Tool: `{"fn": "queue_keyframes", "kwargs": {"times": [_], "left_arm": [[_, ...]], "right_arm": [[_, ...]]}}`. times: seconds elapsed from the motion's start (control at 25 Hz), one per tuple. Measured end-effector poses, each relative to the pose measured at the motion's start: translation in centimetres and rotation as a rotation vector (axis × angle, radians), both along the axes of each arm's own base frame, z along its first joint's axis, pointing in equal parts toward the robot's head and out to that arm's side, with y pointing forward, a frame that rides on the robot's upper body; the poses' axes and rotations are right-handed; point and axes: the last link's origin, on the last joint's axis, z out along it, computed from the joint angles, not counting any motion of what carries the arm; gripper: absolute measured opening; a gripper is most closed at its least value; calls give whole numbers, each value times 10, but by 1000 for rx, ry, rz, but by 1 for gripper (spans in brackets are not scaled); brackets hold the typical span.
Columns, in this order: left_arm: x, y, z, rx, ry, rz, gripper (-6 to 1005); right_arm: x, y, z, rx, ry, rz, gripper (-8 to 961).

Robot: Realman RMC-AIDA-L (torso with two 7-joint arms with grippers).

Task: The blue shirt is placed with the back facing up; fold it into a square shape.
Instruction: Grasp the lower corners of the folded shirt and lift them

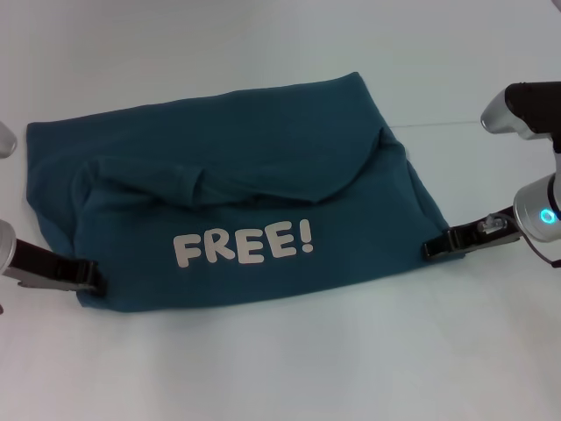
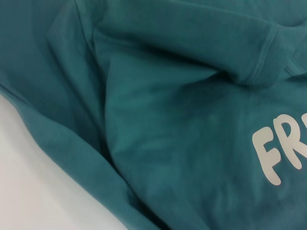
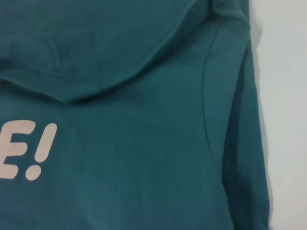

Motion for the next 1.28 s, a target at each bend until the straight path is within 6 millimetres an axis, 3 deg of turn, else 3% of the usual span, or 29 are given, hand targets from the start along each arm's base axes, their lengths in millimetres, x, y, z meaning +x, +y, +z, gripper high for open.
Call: {"fn": "queue_keyframes", "kwargs": {"times": [0.2,0.52,0.96,1.2,1.28], "left_arm": [[0,0,0,1,0,0,68],[0,1,0,5,-1,-1,68],[0,0,-1,0,-4,-9,67],[0,0,-2,0,-4,-9,67],[0,0,-2,0,-4,-9,67]], "right_arm": [[0,1,-2,1,-5,1,711],[0,3,-2,11,-6,14,574],[0,4,-3,5,-7,16,101],[-3,4,0,3,-11,23,12],[-3,4,0,-2,-11,22,33]]}}
